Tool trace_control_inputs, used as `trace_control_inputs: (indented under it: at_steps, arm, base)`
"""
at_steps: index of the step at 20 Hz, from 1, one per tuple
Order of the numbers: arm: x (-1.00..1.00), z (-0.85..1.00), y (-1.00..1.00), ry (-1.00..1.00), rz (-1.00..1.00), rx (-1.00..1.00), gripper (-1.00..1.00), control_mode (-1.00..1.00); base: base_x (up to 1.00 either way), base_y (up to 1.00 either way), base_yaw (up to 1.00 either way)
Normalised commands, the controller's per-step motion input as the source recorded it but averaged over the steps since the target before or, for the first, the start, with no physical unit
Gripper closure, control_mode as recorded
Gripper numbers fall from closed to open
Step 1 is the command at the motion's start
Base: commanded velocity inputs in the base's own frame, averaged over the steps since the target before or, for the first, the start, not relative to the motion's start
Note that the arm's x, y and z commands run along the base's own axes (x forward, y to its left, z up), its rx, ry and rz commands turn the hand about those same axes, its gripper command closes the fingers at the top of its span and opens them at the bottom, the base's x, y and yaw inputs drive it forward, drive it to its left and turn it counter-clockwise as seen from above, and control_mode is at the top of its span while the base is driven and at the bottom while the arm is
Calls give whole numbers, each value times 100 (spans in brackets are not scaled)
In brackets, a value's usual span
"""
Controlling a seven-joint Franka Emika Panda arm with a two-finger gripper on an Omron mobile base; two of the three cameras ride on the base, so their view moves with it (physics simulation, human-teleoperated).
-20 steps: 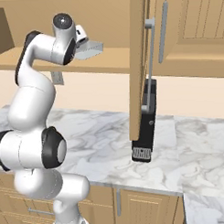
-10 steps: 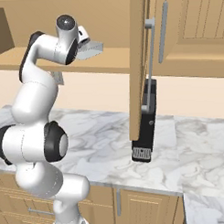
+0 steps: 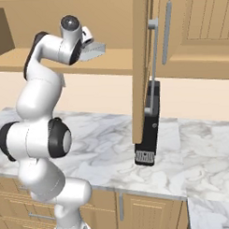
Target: Retrieve the tupperware from the cabinet, then place the raw meat into the tupperware to avoid contamination.
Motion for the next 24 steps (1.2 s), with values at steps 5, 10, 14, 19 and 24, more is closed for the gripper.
trace_control_inputs:
  at_steps: [5, 10, 14, 19, 24]
  arm:
    - [19, -3, 0, 0, 0, 0, -100, -100]
    - [18, -4, 0, 0, 0, 0, -100, -100]
    - [15, -7, 0, 2, 0, 0, -100, -100]
    - [15, -7, 0, 2, 0, 0, -100, -100]
    - [17, -5, 0, 1, 0, 0, -100, -100]
  base:
    - [0, 0, 0]
    - [0, 0, 0]
    - [0, 0, 0]
    - [0, 0, 0]
    - [0, 0, 0]
